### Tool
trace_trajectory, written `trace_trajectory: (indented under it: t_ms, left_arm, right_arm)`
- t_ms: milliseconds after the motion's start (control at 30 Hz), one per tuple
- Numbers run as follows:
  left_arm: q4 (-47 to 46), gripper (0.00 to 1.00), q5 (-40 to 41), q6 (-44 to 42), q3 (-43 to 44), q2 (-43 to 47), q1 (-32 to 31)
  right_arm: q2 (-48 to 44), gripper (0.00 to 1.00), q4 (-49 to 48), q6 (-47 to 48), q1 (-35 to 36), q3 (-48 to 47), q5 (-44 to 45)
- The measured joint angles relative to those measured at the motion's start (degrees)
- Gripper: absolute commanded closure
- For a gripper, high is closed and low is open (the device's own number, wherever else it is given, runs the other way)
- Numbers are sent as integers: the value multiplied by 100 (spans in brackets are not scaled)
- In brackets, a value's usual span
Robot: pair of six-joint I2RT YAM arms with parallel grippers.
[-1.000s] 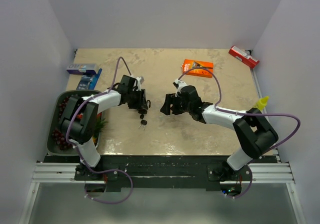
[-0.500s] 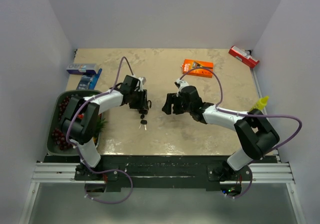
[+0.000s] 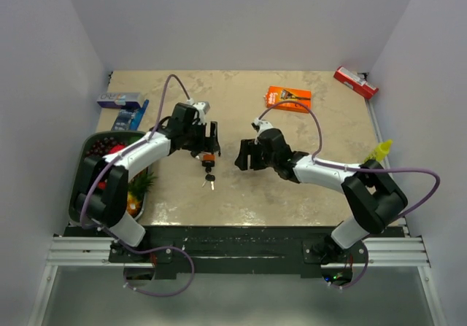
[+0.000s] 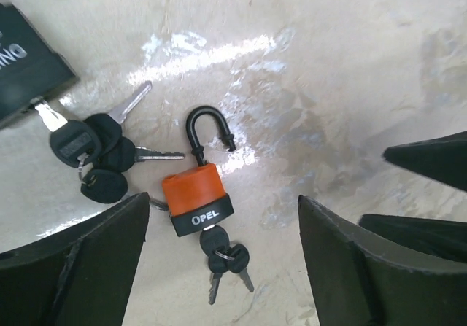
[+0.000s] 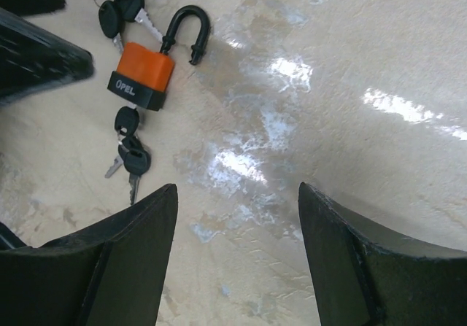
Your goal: Unlock with the key
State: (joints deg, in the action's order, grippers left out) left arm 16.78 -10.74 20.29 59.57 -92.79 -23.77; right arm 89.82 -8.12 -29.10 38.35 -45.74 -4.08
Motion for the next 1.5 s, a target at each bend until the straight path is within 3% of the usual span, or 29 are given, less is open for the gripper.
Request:
trace_trajectory:
  t_ms: [167,433,633,833,1167,1500]
  left_arm:
    - [-109,7,17,0,-90,774,208]
    - [-236,5,295,116,-315,1773,1456]
    - [-234,4,667,57,-485,2455,1438]
    - [-238,4,695,7,-507,2588,1438]
    - [-229,4,627,4,-509,2588,1438]
    - [-232,4,627,0,-509,2586,1438]
  right_arm:
    - [20,30,223,-103,393,-236,326]
    - [868,29,507,-210,1115,-1488,846]
    - [1808,29,911,-291,1410,-2369,1228]
    - [2374,29,1200,-424,1436,-2643,1392]
    - [2752,30,1244,-533,1453,-3145,1510]
    - [3062,40,1700,-551,1543,-3676,2085]
